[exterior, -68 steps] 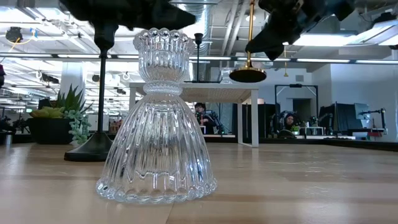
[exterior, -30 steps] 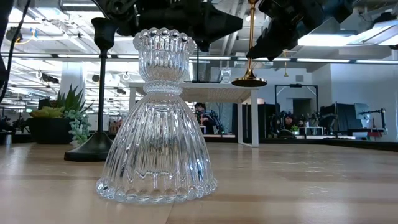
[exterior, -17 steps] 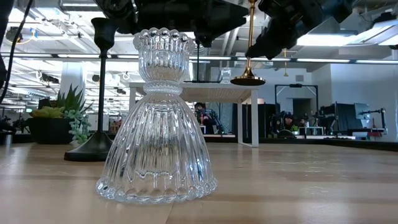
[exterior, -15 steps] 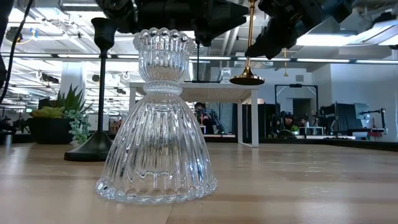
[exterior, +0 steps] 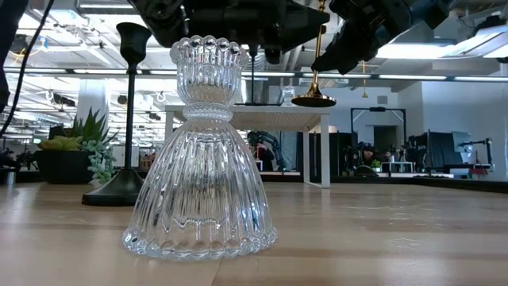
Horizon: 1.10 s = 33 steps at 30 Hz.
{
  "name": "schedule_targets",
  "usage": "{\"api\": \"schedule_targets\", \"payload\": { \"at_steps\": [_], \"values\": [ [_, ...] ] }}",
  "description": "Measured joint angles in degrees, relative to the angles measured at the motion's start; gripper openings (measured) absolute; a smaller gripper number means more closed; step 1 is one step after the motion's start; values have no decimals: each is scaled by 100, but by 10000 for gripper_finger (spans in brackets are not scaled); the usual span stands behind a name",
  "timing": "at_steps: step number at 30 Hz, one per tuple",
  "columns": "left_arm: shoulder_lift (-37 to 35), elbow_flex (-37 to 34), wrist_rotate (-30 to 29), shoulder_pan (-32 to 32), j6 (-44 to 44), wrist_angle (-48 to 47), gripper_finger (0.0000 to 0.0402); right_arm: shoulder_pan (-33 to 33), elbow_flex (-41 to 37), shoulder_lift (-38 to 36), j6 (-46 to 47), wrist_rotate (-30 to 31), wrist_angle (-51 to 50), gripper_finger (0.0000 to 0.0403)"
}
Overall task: Pick & Place candle stick holders
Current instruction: Put the bottom gold metal candle stand on the shelf
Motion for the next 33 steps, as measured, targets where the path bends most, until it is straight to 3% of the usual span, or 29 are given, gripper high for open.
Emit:
{"api": "schedule_targets", "payload": {
  "at_steps": [8, 28, 33],
  "values": [
    [-5, 117, 1, 2, 9, 4, 151, 13, 0, 0, -17, 0, -31, 0],
    [9, 109, 20, 2, 24, 1, 21, 7, 0, 0, -17, 2, 15, 1],
    [9, 109, 18, 2, 24, -1, 24, 7, 0, 0, -17, 2, 15, 1]
  ]
}}
